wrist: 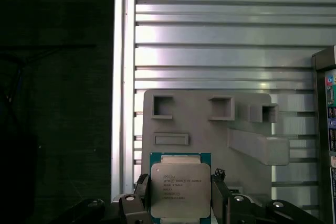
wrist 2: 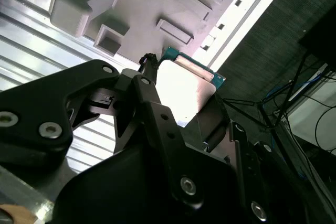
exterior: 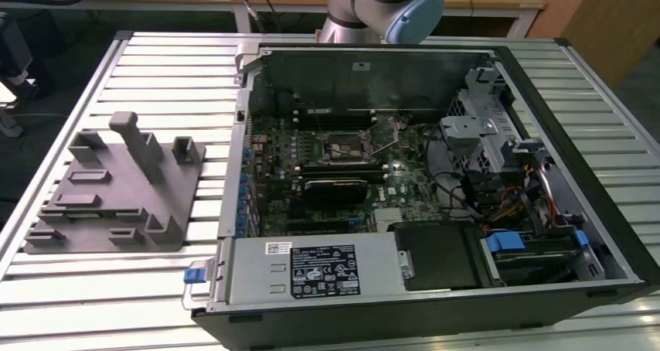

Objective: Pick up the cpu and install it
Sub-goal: 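Pick up the cpu and move it towards the insertion slot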

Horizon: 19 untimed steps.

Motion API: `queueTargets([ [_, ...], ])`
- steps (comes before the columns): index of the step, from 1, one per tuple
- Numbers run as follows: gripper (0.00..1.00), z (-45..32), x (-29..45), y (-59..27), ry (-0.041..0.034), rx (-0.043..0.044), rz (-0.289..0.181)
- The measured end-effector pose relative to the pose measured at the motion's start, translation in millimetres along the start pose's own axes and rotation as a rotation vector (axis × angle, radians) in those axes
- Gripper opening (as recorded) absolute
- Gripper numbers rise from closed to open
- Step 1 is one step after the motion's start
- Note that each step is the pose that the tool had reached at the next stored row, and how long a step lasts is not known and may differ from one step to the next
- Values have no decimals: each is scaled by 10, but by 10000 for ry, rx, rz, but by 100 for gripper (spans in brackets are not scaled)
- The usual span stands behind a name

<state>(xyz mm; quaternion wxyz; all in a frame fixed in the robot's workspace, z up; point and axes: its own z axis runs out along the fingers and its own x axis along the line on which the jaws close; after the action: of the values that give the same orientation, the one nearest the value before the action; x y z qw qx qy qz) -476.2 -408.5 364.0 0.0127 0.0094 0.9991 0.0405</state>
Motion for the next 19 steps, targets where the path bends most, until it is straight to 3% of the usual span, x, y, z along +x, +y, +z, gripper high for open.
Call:
queueTargets([
  [8,55,1,-58,2,1,1,0],
  [19,55,5,-205,6,0,0,0],
])
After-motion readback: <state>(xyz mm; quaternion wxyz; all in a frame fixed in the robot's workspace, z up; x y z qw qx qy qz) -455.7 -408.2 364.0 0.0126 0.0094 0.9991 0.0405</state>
